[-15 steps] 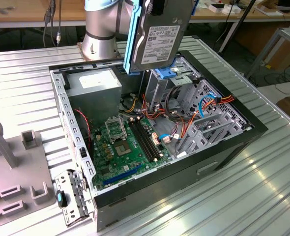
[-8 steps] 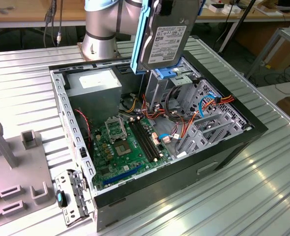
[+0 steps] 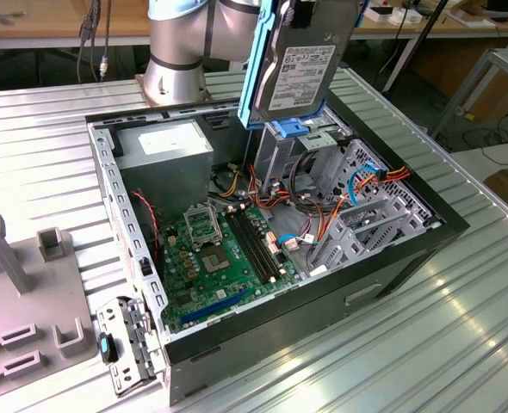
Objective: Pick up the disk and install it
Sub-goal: 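Insert the disk into the insertion slot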
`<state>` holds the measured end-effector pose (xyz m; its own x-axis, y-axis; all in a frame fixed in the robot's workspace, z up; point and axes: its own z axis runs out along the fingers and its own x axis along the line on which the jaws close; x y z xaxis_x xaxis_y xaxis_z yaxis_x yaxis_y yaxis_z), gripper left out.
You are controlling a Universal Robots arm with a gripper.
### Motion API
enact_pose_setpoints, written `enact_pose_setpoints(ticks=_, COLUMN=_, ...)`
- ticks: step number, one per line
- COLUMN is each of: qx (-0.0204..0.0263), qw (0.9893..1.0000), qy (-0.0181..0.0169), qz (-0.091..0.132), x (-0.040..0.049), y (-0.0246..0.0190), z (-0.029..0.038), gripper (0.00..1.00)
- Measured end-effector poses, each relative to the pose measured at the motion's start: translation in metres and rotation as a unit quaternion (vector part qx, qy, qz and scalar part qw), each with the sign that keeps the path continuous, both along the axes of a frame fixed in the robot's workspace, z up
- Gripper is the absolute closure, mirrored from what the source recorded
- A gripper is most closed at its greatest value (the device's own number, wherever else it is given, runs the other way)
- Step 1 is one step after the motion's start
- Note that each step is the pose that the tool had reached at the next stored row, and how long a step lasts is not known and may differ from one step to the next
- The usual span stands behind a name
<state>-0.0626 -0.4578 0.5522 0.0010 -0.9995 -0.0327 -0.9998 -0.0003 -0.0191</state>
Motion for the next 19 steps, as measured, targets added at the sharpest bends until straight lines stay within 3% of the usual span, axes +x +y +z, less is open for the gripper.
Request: enact_pose_setpoints(ticks=19, qx=0.0, qw=1.0, qy=0.0, qz=0.0, x=0.005, y=0.0, z=-0.0001, gripper=0.63)
